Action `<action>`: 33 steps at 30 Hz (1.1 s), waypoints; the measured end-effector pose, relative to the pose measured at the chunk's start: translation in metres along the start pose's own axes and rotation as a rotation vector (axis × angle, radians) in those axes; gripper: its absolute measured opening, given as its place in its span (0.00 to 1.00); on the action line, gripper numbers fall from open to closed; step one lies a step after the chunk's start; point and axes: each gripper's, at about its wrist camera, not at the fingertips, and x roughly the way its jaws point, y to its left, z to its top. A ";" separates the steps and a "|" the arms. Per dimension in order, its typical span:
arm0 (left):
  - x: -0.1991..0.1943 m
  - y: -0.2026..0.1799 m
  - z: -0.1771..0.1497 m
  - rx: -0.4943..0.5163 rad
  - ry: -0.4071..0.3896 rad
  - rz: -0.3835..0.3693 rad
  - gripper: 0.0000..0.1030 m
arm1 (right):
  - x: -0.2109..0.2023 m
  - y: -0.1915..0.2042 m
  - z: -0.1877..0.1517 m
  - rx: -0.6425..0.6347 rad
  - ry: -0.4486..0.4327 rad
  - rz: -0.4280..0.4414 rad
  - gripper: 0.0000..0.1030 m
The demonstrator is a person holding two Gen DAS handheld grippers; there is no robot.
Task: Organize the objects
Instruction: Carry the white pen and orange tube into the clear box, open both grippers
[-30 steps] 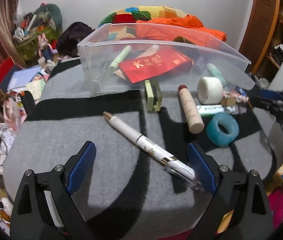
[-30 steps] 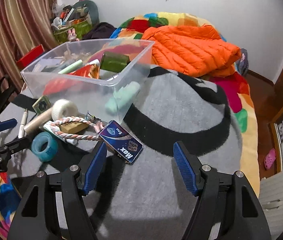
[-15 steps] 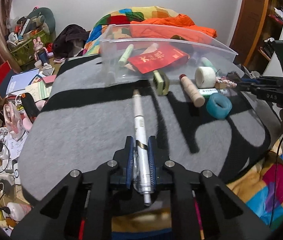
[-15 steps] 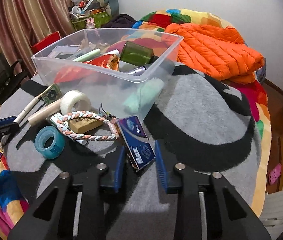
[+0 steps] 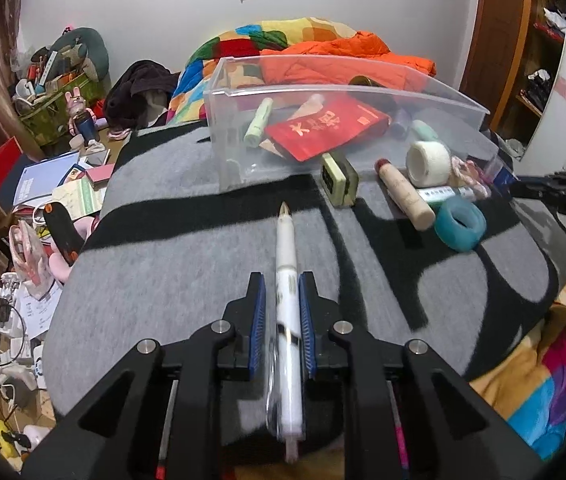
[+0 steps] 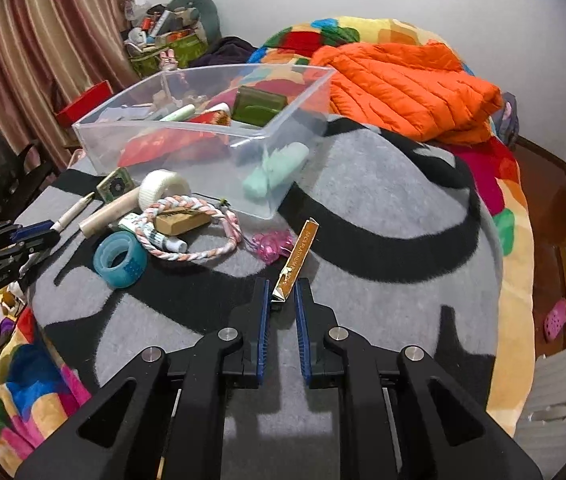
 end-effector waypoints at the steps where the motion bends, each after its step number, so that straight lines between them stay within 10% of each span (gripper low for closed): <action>1: 0.002 -0.001 0.002 0.002 -0.005 0.001 0.16 | 0.003 -0.002 0.001 0.008 0.009 -0.010 0.16; 9: 0.011 -0.003 0.009 0.013 -0.030 0.013 0.10 | 0.019 -0.013 0.008 0.082 0.011 -0.029 0.25; 18: -0.013 0.002 0.011 -0.016 -0.085 0.020 0.10 | 0.004 -0.015 0.003 0.133 -0.070 -0.036 0.07; 33: -0.061 0.008 0.052 -0.072 -0.246 -0.035 0.10 | -0.062 -0.002 0.028 0.154 -0.262 -0.005 0.06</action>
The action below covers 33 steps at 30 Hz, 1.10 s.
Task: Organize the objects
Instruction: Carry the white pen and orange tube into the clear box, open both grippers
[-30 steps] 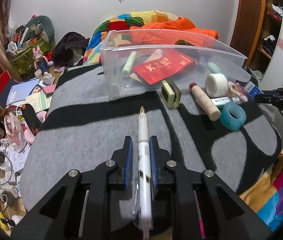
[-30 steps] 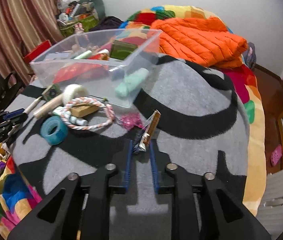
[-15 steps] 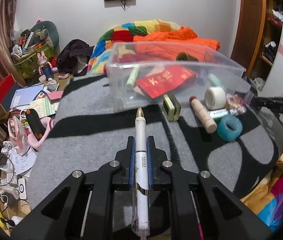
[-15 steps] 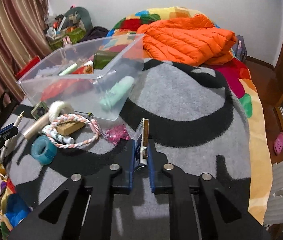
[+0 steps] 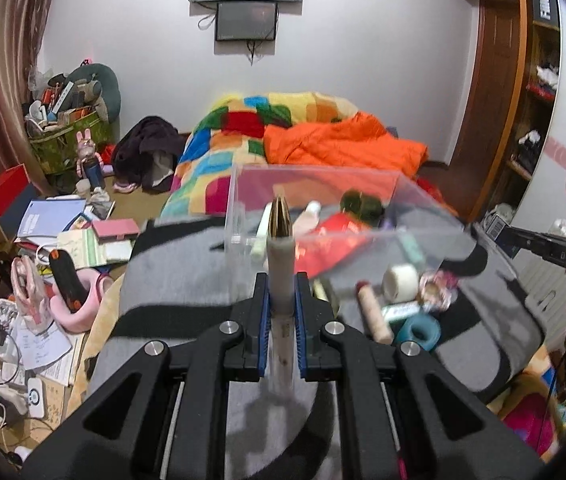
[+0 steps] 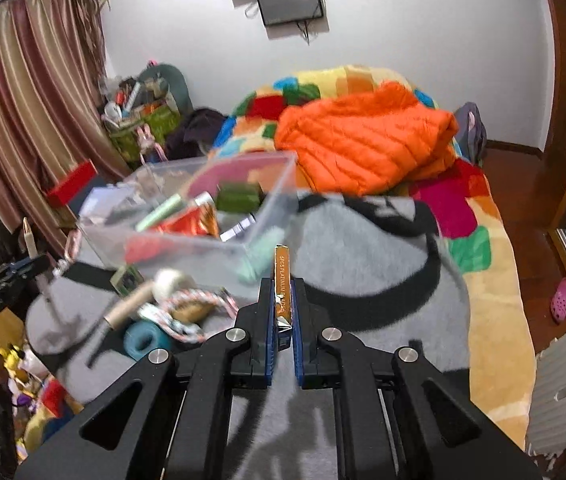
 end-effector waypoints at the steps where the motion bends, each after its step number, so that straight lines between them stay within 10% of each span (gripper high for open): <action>1: -0.002 -0.001 0.004 -0.001 -0.011 -0.003 0.10 | -0.003 0.002 0.005 0.002 -0.015 0.004 0.06; 16: 0.003 -0.019 0.089 0.009 -0.139 -0.042 0.10 | 0.018 0.051 0.054 -0.042 -0.094 0.025 0.07; 33: 0.111 -0.034 0.091 -0.061 0.053 -0.155 0.10 | 0.107 0.070 0.053 -0.108 0.063 -0.095 0.07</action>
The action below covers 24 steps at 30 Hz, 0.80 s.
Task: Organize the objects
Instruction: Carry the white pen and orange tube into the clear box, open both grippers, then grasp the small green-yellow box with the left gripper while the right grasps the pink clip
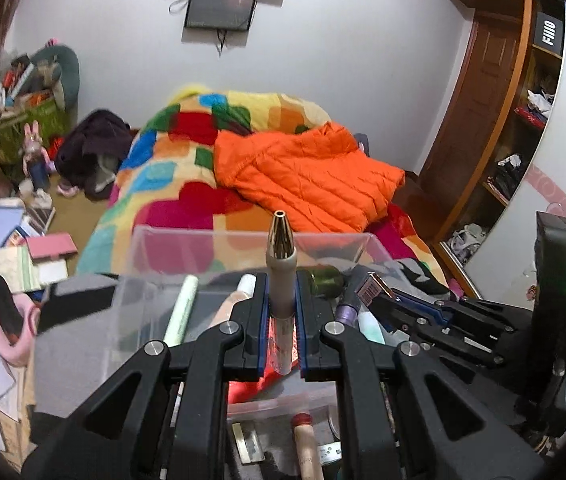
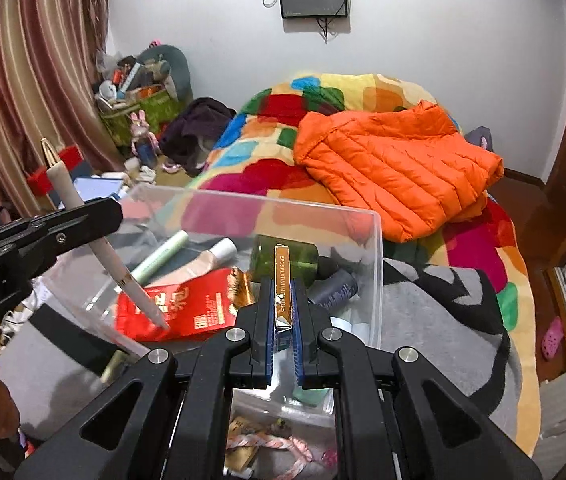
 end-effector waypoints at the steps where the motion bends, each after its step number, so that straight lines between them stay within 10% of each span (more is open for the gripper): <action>1: 0.003 0.002 -0.001 -0.004 0.009 0.004 0.10 | 0.001 0.001 0.000 -0.005 0.003 -0.004 0.07; 7: 0.009 0.014 -0.003 -0.022 0.037 0.049 0.12 | 0.010 0.007 -0.001 -0.024 0.032 -0.004 0.07; 24: -0.047 0.005 -0.014 0.072 -0.053 0.144 0.70 | -0.042 -0.005 -0.004 0.019 -0.051 0.031 0.52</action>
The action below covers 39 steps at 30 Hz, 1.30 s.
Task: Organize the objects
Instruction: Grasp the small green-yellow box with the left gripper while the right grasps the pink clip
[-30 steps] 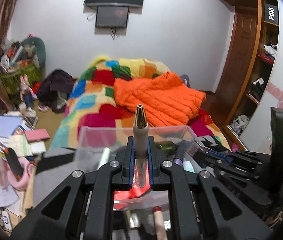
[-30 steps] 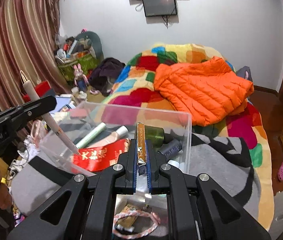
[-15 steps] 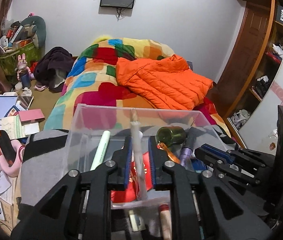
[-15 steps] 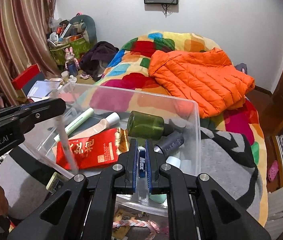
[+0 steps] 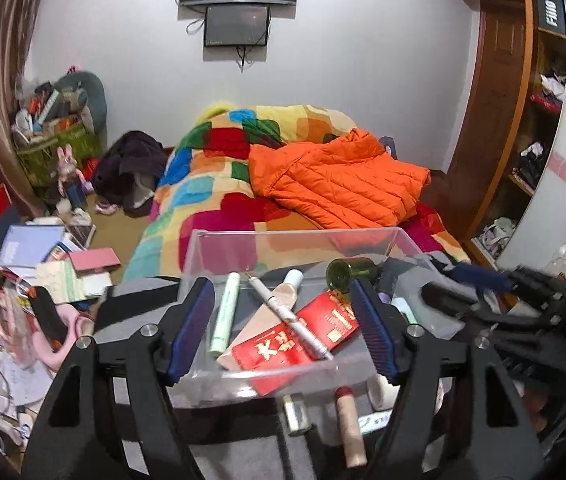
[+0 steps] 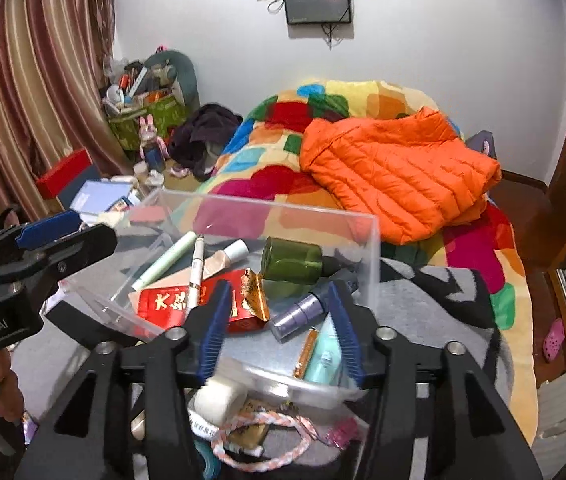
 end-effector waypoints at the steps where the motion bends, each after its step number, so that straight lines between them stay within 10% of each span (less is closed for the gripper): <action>1: -0.003 0.000 -0.003 0.006 -0.001 0.004 0.77 | -0.004 -0.002 -0.002 -0.001 -0.006 -0.002 0.54; 16: 0.005 0.003 -0.072 0.044 0.121 0.059 0.81 | -0.014 -0.047 -0.066 0.054 0.075 -0.101 0.59; 20: 0.025 0.003 -0.080 0.046 0.197 0.051 0.56 | 0.003 -0.058 -0.082 0.085 0.156 -0.073 0.59; 26: 0.042 -0.002 -0.079 0.043 0.238 0.031 0.55 | 0.017 -0.058 -0.087 0.089 0.194 -0.027 0.58; 34: 0.059 -0.008 -0.089 0.056 0.284 0.014 0.33 | 0.025 -0.044 -0.095 0.023 0.200 -0.020 0.25; 39: 0.055 -0.002 -0.094 0.020 0.265 0.006 0.15 | 0.020 -0.044 -0.096 0.023 0.176 -0.043 0.23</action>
